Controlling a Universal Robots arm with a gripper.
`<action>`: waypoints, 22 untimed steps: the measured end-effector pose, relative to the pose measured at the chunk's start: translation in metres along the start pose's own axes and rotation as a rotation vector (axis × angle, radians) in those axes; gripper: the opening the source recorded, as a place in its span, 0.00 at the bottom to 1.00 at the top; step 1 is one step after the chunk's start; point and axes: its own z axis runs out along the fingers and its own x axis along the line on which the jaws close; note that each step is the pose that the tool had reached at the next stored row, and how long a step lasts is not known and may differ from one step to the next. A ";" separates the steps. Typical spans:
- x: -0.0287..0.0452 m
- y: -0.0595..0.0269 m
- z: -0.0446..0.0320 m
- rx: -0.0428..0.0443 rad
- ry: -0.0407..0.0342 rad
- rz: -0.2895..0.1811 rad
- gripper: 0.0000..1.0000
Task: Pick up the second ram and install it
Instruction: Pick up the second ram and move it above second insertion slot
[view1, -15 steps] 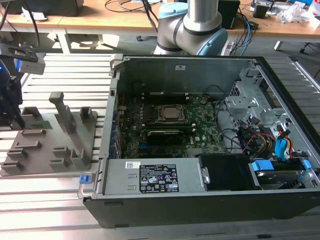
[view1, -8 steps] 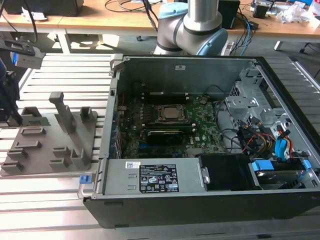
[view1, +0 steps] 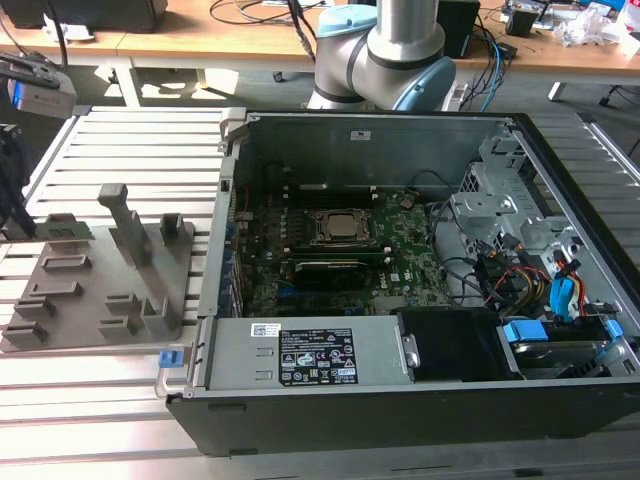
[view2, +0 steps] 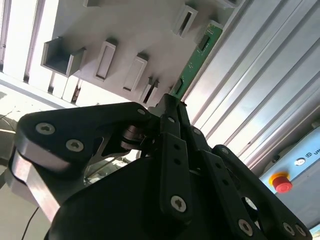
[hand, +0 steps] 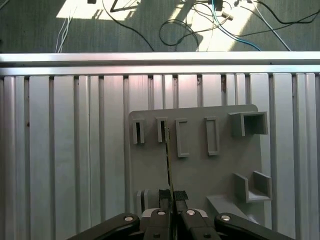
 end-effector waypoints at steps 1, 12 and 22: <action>0.0000 0.0000 -0.0011 -0.0001 0.0001 0.000 0.14; -0.0003 0.0007 -0.0233 0.0000 0.0000 0.000 0.14; -0.0006 0.0016 -0.0551 -0.0002 -0.0093 0.000 0.14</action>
